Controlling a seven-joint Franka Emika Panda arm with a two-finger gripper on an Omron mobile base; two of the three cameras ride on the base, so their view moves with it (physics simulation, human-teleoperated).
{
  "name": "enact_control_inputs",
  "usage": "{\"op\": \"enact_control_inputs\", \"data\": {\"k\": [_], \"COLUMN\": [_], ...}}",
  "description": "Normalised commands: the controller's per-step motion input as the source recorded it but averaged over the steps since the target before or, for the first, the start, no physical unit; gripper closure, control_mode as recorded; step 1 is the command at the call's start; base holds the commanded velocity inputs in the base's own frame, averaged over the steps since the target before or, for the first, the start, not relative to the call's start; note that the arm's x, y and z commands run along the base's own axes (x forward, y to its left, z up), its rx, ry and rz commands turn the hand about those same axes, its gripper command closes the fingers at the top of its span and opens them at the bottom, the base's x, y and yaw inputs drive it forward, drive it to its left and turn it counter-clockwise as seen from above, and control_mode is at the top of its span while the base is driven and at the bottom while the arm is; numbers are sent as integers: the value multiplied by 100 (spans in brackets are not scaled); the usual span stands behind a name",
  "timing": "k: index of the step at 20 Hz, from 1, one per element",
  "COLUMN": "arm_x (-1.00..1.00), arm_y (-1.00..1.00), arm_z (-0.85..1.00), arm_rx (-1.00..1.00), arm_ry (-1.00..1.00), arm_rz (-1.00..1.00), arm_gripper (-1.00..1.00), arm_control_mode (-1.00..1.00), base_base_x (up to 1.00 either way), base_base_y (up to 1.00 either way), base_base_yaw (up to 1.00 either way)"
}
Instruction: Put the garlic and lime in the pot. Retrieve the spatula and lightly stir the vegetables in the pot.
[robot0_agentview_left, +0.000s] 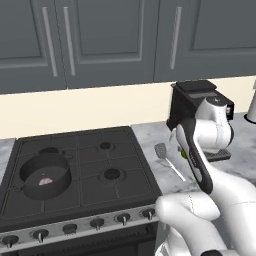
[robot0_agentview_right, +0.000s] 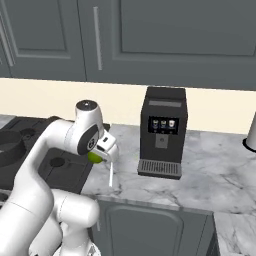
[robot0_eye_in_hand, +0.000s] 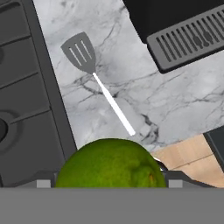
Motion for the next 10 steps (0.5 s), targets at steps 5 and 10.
{"op": "enact_control_inputs", "data": {"k": [5,10], "arm_x": [0,0], "arm_y": [0,0], "arm_z": [0,0], "arm_rx": [0,0], "arm_ry": [0,0], "arm_rz": [0,0], "arm_gripper": [100,100], "arm_control_mode": [100,100], "base_base_x": [-13,-75], "base_base_y": [7,74], "base_base_yaw": [0,0]}}
